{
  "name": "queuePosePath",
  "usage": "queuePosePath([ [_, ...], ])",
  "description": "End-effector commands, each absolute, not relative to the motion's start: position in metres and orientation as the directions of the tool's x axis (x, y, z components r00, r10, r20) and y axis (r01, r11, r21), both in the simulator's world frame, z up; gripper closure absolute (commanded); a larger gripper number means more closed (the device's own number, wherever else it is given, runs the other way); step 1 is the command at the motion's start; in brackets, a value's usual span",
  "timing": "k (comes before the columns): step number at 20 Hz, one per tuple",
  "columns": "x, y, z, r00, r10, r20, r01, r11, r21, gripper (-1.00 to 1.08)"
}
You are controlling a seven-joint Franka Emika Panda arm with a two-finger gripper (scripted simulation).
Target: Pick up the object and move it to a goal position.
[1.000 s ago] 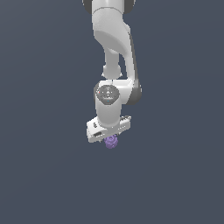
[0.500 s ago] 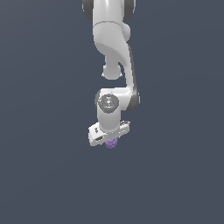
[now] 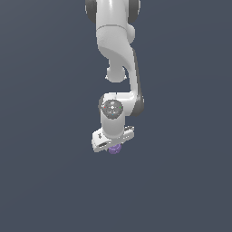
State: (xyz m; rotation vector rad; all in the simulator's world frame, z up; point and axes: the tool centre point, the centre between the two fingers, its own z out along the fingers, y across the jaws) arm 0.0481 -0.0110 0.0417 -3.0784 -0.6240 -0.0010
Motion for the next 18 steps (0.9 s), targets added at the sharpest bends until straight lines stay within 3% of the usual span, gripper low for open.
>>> queuePosePath([
  [1, 0.048, -0.012, 0.041, 0.922, 0.388, 0.0, 0.388, -0.922, 0.0, 1.08],
  [10, 0.046, -0.01, 0.047, 0.922, 0.388, 0.0, 0.388, -0.922, 0.0, 1.08],
  [18, 0.037, 0.0, 0.081, 0.922, 0.388, 0.0, 0.388, -0.922, 0.0, 1.08],
])
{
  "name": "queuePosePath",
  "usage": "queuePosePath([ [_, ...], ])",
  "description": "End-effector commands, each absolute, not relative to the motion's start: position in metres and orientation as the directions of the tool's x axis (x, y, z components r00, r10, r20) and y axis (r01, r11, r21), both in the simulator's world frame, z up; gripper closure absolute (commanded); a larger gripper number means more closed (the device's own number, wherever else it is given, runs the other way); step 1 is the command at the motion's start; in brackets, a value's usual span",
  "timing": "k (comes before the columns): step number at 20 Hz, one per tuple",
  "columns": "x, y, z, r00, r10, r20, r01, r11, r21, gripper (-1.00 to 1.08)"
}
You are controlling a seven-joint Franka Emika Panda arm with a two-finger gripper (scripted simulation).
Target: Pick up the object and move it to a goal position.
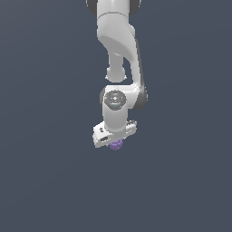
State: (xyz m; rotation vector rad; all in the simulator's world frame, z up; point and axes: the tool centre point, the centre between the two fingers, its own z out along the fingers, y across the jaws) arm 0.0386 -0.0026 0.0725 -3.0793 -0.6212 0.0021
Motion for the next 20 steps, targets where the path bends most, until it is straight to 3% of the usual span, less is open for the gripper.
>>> queuePosePath([
  [1, 0.035, 0.003, 0.088, 0.921, 0.388, 0.0, 0.388, -0.921, 0.001, 1.08],
  [20, -0.02, 0.065, 0.289, 0.921, 0.389, -0.001, 0.389, -0.921, 0.002, 1.08],
])
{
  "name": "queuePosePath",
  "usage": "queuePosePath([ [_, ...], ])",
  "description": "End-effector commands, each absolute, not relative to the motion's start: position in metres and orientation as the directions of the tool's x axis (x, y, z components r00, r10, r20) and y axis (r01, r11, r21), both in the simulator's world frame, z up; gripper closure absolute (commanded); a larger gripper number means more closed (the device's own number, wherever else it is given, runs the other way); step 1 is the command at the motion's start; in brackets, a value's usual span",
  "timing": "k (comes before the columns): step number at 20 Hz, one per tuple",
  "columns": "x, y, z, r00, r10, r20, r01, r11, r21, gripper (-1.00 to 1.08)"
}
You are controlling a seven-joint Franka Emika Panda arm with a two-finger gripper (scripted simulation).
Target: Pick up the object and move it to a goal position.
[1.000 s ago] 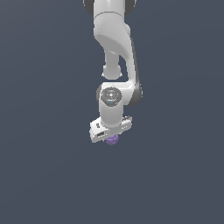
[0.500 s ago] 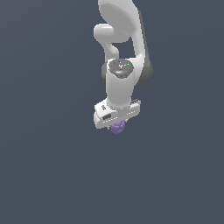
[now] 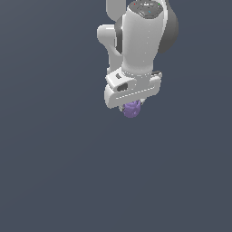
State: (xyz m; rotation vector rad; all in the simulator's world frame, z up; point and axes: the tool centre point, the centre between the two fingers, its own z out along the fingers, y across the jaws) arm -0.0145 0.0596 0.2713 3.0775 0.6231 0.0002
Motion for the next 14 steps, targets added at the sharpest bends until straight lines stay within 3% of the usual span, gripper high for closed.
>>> queuePosePath([
  [1, -0.023, 0.069, 0.301, 0.921, 0.389, -0.001, 0.389, -0.921, 0.002, 1.08],
  [14, -0.056, 0.112, 0.442, 0.921, 0.389, 0.0, 0.389, -0.921, 0.001, 1.08],
])
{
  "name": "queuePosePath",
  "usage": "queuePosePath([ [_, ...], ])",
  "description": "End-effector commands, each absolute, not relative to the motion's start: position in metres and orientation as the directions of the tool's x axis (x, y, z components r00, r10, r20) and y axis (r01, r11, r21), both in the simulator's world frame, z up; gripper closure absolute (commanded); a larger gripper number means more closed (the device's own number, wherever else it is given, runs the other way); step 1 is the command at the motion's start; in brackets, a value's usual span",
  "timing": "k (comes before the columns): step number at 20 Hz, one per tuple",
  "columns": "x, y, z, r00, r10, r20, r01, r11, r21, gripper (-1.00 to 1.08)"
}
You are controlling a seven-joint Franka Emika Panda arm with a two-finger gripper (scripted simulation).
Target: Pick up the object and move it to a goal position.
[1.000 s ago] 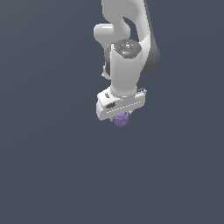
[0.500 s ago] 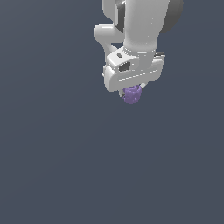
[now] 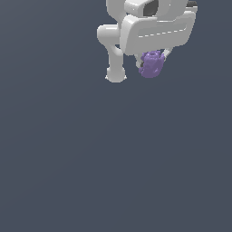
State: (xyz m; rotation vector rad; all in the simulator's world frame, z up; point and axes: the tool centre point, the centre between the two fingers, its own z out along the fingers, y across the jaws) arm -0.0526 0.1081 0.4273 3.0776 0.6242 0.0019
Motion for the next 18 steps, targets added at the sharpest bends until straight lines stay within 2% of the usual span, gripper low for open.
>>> queuePosePath([
  [1, -0.058, 0.115, 0.45, 0.921, 0.389, 0.0, 0.389, -0.921, 0.001, 1.08],
  [10, -0.067, 0.13, 0.499, 0.922, 0.388, 0.0, 0.388, -0.922, 0.0, 1.08],
  [18, -0.067, 0.134, 0.509, 0.922, 0.388, 0.0, 0.388, -0.922, 0.0, 1.08],
])
